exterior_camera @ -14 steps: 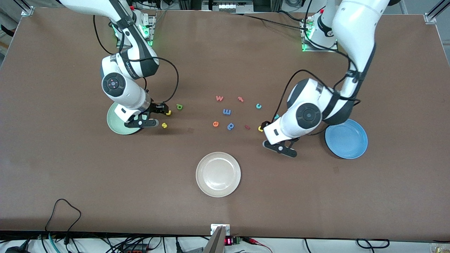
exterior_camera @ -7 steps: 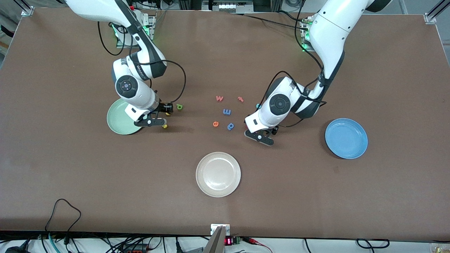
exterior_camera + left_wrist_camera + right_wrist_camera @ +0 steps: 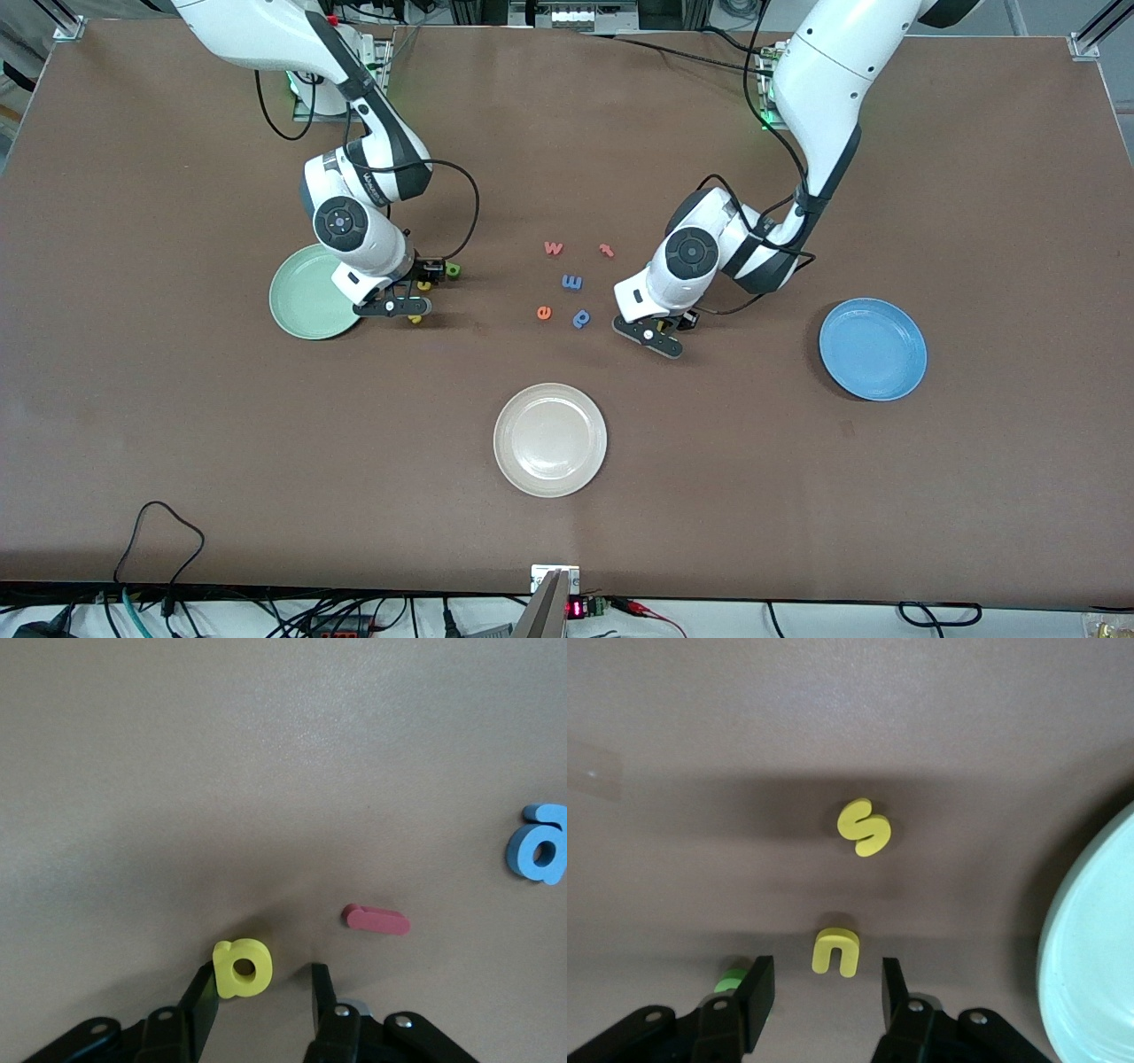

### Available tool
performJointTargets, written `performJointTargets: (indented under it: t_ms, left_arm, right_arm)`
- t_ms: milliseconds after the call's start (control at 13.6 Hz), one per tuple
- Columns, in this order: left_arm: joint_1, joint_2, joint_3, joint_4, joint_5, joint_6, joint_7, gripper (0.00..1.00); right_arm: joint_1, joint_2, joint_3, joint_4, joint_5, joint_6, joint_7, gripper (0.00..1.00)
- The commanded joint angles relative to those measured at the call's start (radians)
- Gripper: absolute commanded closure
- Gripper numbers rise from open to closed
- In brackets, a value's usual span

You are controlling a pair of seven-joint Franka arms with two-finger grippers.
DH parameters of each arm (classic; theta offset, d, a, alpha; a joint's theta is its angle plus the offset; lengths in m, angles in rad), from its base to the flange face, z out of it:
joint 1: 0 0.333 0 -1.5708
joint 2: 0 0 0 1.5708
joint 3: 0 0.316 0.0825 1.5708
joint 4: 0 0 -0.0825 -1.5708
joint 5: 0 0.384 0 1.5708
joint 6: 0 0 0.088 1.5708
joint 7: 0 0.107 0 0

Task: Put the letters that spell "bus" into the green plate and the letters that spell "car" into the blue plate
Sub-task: 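Grasp the yellow u with the right gripper while the left gripper grasps d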

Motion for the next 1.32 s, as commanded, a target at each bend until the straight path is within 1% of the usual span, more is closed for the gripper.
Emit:
performJointTargets:
  t_ms: [0,74,147,368,442,662,810,957,1030,1104,1251]
  left_arm:
    - [-0.013,-0.031,0.012,-0.027,0.019,0.011,-0.018,0.77]
    - [-0.010,-0.034,0.012,-0.027,0.020,0.010,-0.015,0.85]
    - [-0.007,-0.039,0.013,-0.027,0.020,0.005,-0.013,0.87]
    - [-0.007,-0.050,0.012,-0.028,0.020,-0.007,-0.012,0.88]
    - [-0.004,-0.080,0.012,-0.027,0.020,-0.059,-0.012,0.88]
    - [0.024,-0.207,0.013,-0.024,0.020,-0.330,-0.009,0.88]
    - [0.067,-0.261,0.013,-0.024,0.022,-0.448,0.000,0.88]
    - [0.113,-0.294,0.015,-0.024,0.075,-0.536,0.048,0.88]
    - [0.154,-0.300,0.015,-0.022,0.115,-0.567,0.087,0.88]
    - [0.205,-0.298,0.013,-0.021,0.146,-0.568,0.133,0.88]
    - [0.300,-0.291,0.012,-0.018,0.184,-0.550,0.219,0.87]
  right_arm:
    - [0.012,0.019,-0.005,-0.010,-0.005,0.018,0.058,0.43]
    - [0.019,0.027,-0.005,-0.010,-0.004,0.018,0.063,0.43]
    - [0.020,0.035,-0.007,-0.010,-0.004,0.019,0.084,0.43]
    - [0.025,0.041,-0.010,-0.010,-0.004,0.022,0.123,0.43]
    - [0.025,0.043,-0.010,-0.010,-0.004,0.023,0.124,0.43]
    - [0.025,0.050,-0.019,-0.010,-0.002,0.024,0.124,0.46]
    - [0.025,0.052,-0.021,-0.010,-0.002,0.030,0.124,0.55]
    - [0.025,0.052,-0.021,-0.008,-0.002,0.030,0.124,0.62]
    - [0.025,0.052,-0.021,-0.008,-0.002,0.030,0.124,0.68]
    - [0.025,0.050,-0.021,-0.008,-0.002,0.030,0.124,0.76]
    - [0.023,0.050,-0.021,-0.007,-0.002,0.030,0.124,0.96]
